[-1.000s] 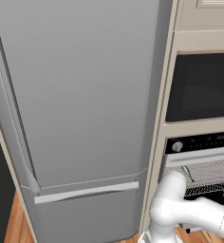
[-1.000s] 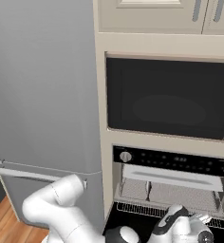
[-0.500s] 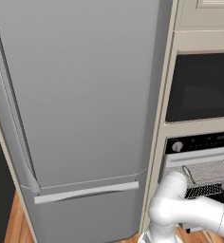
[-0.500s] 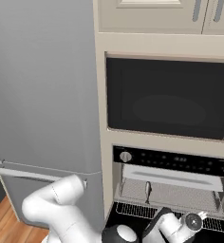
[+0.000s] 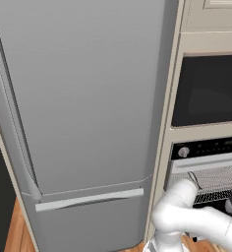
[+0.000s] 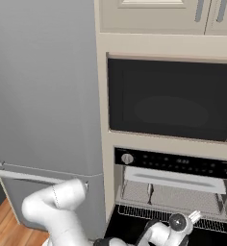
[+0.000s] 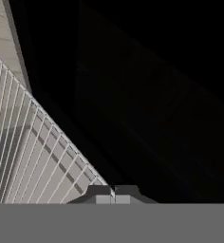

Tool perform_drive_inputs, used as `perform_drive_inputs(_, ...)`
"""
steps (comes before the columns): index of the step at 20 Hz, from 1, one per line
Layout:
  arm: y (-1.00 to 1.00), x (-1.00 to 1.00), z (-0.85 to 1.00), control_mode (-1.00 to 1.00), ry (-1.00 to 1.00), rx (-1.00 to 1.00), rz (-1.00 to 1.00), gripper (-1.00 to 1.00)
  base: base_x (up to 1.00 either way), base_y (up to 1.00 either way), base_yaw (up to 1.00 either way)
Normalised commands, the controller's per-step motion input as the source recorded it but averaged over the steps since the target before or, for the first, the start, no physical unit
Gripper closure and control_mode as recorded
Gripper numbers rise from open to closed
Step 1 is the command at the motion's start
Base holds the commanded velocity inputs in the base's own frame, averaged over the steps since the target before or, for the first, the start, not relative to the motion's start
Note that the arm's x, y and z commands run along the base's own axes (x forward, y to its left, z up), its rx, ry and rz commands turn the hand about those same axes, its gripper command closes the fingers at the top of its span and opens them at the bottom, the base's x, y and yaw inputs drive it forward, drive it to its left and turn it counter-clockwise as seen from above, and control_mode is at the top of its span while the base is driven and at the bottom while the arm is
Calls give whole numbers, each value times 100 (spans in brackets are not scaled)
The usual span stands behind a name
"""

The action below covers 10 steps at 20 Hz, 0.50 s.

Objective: Take the fish from the oven and place it on the plate on the counter.

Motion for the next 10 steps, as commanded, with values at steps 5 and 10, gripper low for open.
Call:
perform_drive_inputs(5, 0, -100, 2, -100, 39, 0, 19, 100, 0, 0, 0)
perform_drive_inputs(10, 0, -100, 2, -100, 58, 0, 25, 100, 0, 0, 0)
